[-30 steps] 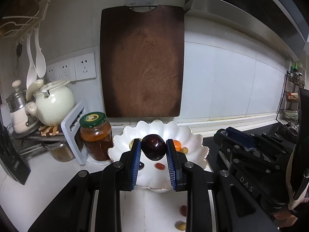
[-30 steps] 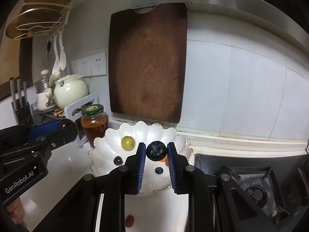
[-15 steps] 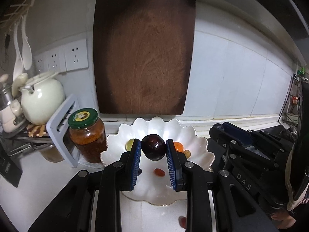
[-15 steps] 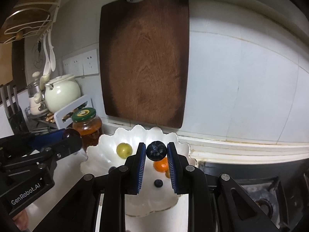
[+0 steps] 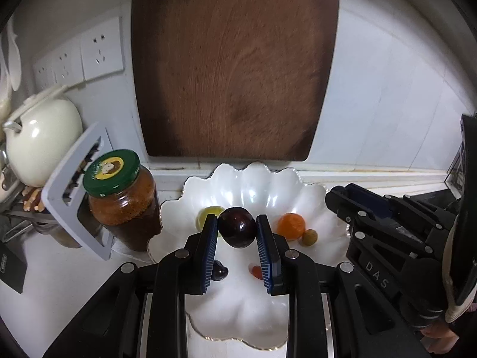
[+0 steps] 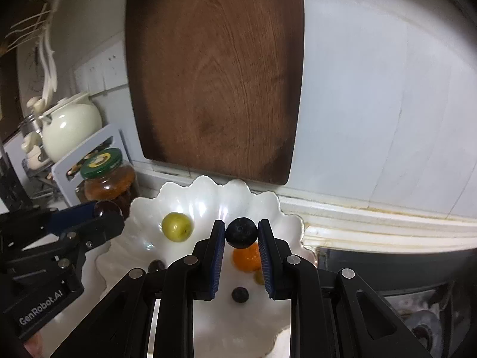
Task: Organize fruits
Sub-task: 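Carry the plum with the left tool and berry with the right tool over the bowl, then open the left tool dropping the plum while the right tool releases the berry into the bowl, then withdraw both tools from the bowl toward the red date and small yellow fruit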
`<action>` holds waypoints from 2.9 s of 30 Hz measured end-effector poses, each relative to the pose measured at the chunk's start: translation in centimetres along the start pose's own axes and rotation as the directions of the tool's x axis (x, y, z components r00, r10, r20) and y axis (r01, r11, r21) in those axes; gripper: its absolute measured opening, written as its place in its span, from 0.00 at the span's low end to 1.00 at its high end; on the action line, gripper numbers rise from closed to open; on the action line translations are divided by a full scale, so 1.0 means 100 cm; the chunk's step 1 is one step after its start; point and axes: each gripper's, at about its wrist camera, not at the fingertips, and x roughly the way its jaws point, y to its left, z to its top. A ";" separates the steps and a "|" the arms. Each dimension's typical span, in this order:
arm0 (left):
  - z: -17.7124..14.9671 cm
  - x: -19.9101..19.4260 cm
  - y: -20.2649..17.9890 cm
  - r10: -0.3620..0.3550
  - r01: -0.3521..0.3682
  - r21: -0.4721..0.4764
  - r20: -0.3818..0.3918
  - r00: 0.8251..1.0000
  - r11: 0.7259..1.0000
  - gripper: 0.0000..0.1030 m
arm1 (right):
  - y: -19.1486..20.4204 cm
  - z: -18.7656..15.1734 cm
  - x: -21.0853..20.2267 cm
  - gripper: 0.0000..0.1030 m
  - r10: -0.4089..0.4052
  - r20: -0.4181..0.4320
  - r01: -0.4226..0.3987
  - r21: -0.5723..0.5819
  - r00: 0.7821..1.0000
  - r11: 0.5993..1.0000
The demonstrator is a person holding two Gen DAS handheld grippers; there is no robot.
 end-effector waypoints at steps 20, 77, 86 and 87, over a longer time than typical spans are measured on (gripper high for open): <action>0.006 0.077 0.014 0.081 -0.079 0.016 -0.193 0.978 0.997 0.26 | 0.004 0.015 0.066 0.23 0.013 -0.125 -0.016 -0.025 0.992 1.000; -0.014 -0.083 0.006 0.208 -0.215 0.059 0.100 0.973 0.975 0.61 | 0.015 -0.007 -0.081 0.43 -0.001 0.067 0.005 -0.060 0.998 0.998; -0.028 -0.114 -0.006 0.195 -0.207 0.078 0.144 0.970 0.975 0.64 | 0.018 -0.016 -0.110 0.43 0.031 0.110 -0.023 -0.080 0.993 0.997; -0.030 -0.118 -0.008 0.192 -0.206 0.080 0.149 0.970 0.975 0.64 | 0.017 -0.017 -0.113 0.43 0.037 0.113 -0.028 -0.080 0.993 0.996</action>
